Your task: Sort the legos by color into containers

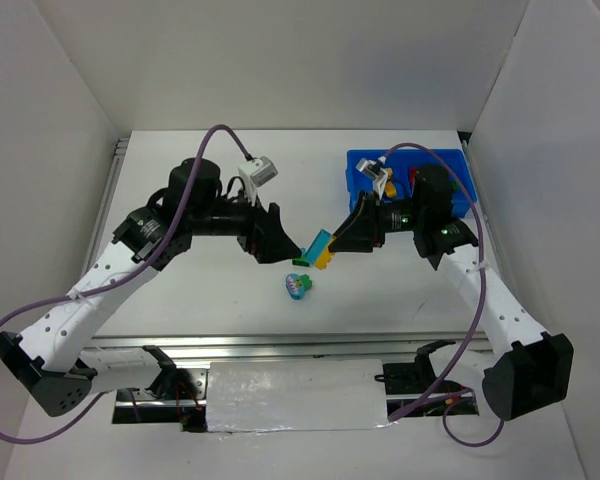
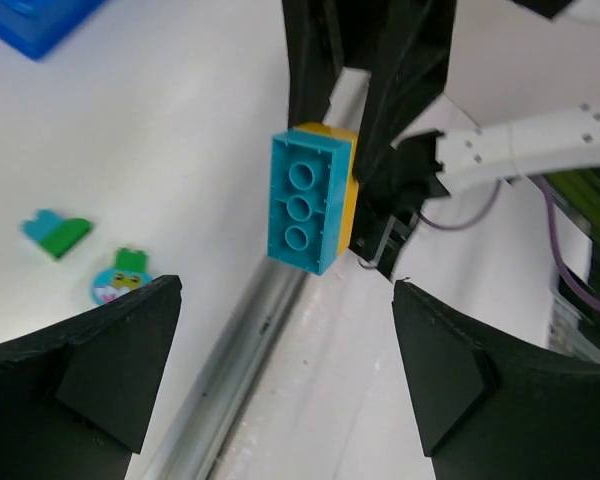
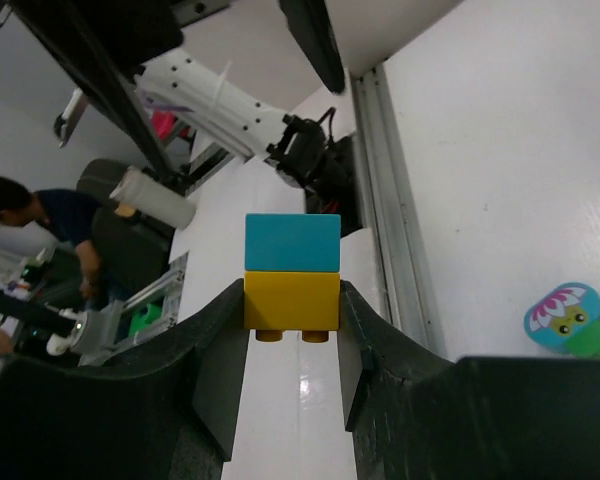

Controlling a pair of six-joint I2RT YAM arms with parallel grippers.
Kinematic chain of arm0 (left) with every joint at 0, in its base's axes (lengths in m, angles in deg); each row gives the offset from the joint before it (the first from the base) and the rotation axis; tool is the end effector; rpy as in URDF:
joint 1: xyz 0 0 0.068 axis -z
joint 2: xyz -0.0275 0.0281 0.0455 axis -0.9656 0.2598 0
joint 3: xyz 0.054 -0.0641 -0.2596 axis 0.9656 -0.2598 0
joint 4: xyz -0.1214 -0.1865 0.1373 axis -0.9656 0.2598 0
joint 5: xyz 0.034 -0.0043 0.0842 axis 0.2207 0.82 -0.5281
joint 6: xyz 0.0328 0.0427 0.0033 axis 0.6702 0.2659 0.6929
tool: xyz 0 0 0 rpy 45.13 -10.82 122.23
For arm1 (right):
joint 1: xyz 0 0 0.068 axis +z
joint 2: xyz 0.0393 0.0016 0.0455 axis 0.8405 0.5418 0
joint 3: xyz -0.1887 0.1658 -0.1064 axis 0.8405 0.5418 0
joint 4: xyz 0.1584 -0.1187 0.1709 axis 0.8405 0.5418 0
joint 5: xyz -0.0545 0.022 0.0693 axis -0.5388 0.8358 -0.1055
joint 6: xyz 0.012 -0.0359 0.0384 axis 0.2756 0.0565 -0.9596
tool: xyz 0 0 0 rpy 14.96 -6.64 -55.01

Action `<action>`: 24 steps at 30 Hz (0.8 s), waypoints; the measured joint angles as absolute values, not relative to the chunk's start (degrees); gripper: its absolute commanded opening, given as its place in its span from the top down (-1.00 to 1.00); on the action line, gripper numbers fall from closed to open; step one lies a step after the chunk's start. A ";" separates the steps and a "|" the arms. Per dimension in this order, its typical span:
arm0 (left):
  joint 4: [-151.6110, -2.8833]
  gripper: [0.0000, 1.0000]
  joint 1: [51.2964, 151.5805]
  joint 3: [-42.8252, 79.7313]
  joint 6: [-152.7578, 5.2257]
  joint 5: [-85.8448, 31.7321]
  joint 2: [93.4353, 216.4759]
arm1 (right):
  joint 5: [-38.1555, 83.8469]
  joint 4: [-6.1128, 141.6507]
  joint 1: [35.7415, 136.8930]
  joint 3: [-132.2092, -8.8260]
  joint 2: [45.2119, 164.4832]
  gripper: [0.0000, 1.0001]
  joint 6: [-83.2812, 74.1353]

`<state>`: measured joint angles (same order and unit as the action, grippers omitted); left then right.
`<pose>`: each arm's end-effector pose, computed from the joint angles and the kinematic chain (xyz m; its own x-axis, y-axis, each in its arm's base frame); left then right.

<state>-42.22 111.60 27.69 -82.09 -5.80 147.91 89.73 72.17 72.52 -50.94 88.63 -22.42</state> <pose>0.1872 -0.1613 0.4369 -0.5599 0.0474 -0.8272 0.7451 0.4654 -0.4777 0.2226 0.0966 0.3542 -0.6152 -0.0532 -0.7865 -0.7883 0.0353 0.6143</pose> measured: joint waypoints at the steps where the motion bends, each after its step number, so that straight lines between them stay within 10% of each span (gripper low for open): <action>1: -42.26 -0.99 111.60 26.93 -82.17 -3.81 148.08 | 90.93 71.64 72.74 -50.94 88.65 1.00 -22.88; 12: -50.63 -0.69 111.60 23.84 -88.25 11.51 151.95 | 90.53 66.73 76.37 -51.66 86.99 1.00 -26.29; 17: -51.24 0.04 111.60 24.65 -89.19 14.48 155.78 | 88.68 66.75 78.95 -51.68 87.01 1.00 -26.21; 20: -50.50 0.87 111.60 25.50 -88.16 15.36 156.19 | 88.31 67.14 78.95 -51.72 87.69 1.00 -26.38; 24: -47.55 1.00 111.60 27.45 -86.31 14.31 156.67 | 88.13 70.42 79.12 -53.34 88.47 1.00 -23.04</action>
